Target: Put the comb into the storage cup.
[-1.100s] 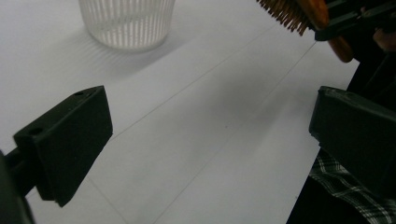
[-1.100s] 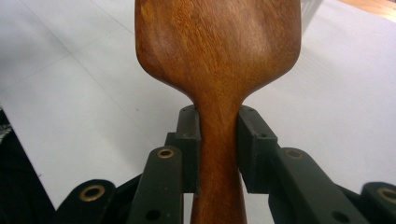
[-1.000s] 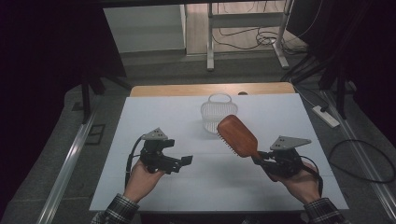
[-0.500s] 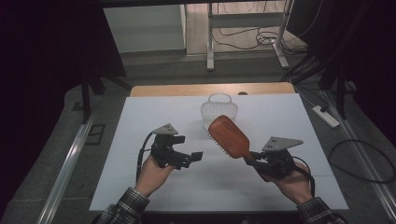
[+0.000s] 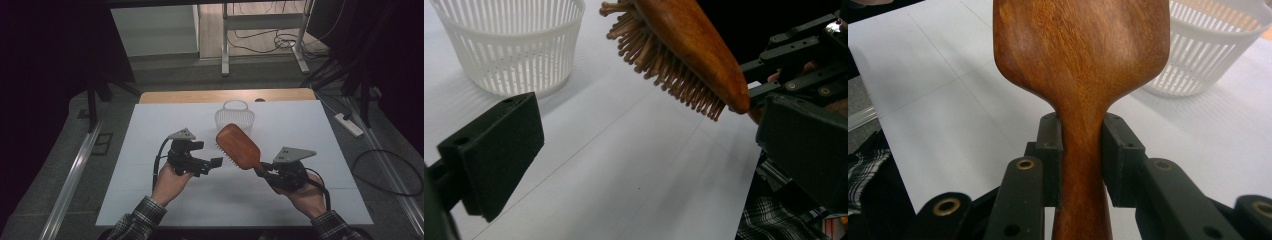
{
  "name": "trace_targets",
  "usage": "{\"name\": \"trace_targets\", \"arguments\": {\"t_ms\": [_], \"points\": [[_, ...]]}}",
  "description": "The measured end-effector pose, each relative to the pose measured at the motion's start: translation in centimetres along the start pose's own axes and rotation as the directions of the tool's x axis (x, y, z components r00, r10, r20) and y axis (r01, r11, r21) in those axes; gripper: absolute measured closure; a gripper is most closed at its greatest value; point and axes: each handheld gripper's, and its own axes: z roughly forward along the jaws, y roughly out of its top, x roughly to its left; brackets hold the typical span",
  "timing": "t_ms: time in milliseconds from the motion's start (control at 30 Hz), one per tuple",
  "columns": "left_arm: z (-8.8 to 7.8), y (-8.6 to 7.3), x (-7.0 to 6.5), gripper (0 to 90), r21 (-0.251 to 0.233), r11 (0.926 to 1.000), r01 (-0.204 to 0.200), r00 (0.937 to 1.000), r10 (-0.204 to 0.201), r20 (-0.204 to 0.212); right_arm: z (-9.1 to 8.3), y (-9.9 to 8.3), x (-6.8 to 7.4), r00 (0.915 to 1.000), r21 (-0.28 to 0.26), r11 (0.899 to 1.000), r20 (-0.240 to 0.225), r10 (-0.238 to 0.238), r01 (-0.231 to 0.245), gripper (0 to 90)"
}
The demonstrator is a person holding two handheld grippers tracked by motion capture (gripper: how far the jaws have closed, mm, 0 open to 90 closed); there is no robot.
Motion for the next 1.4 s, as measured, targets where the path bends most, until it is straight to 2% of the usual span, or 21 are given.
{"name": "trace_targets", "arguments": {"t_ms": [200, 600, 933, 1167, 1267, 1333, 1400], "points": [[0.5, 0.3, 0.0, 0.0, -0.013, 0.9998, 0.015, 0.9995, -0.014, 0.029, 0.3, 0.1, 0.4, 1.0, -0.007, 1.0, -0.008, -0.005, 0.005, 72.1], [1.5, 0.8, 0.0, 0.0, -0.013, 0.9991, 0.04, 0.9978, -0.039, 0.053, 0.9, 0.3, 1.1, 0.9998, -0.019, 1.0, -0.009, -0.019, 0.018, 72.2], [2.3, 1.2, 0.3, 0.1, 0.004, 0.9964, 0.085, 0.9933, -0.085, 0.079, 1.4, 0.5, 1.8, 0.9992, -0.024, 0.999, -0.023, -0.034, 0.033, 72.1], [2.7, 1.3, 0.4, 0.2, 0.012, 0.9954, 0.095, 0.9915, -0.096, 0.088, 1.6, 0.6, 2.1, 0.9987, -0.031, 0.999, -0.028, -0.042, 0.041, 72.1], [2.7, 1.3, 0.5, 0.1, 0.009, 0.9941, 0.108, 0.9893, -0.108, 0.098, 1.6, 0.6, 2.2, 0.9985, -0.033, 0.998, -0.026, -0.048, 0.047, 72.1], [2.8, 1.4, 0.7, 0.2, 0.014, 0.991, 0.133, 0.9831, -0.134, 0.125, 1.7, 0.7, 2.3, 0.9982, -0.036, 0.998, -0.026, -0.054, 0.053, 72.1], [2.8, 1.4, 0.8, 1.2, 0.014, 0.9895, 0.144, 0.9805, -0.144, 0.133, 1.7, 0.7, 2.4, 0.9981, -0.035, 0.998, -0.026, -0.055, 0.054, 72.1]]}}
